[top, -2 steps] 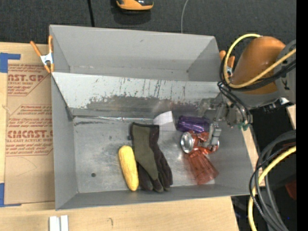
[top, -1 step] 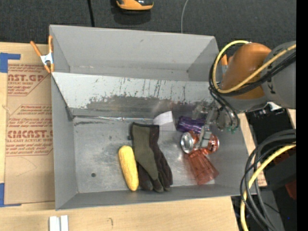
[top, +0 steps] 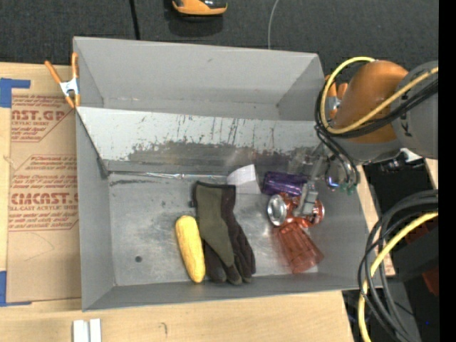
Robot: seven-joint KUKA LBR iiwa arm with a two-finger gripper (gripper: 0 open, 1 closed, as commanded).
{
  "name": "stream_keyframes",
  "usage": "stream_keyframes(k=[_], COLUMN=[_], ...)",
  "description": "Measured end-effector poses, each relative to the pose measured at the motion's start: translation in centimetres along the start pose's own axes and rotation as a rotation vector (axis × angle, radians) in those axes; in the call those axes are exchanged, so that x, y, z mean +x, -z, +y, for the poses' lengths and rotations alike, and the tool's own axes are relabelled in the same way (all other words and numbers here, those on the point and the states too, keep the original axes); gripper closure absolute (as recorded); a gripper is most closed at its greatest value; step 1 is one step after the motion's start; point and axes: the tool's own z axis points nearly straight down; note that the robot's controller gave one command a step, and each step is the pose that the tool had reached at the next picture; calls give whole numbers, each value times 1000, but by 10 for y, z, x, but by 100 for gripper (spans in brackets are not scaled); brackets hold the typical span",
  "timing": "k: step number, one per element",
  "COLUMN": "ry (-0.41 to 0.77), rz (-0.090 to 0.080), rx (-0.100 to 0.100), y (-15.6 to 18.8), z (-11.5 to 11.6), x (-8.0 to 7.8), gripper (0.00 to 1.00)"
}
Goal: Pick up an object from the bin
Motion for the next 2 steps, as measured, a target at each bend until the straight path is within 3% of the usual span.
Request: stream_keyframes(k=[1,2], ry=[-317,-151], rz=[4,3], rx=[1,-1], y=[-51,-56], z=[0,-6], x=[3,0], gripper=[0,100])
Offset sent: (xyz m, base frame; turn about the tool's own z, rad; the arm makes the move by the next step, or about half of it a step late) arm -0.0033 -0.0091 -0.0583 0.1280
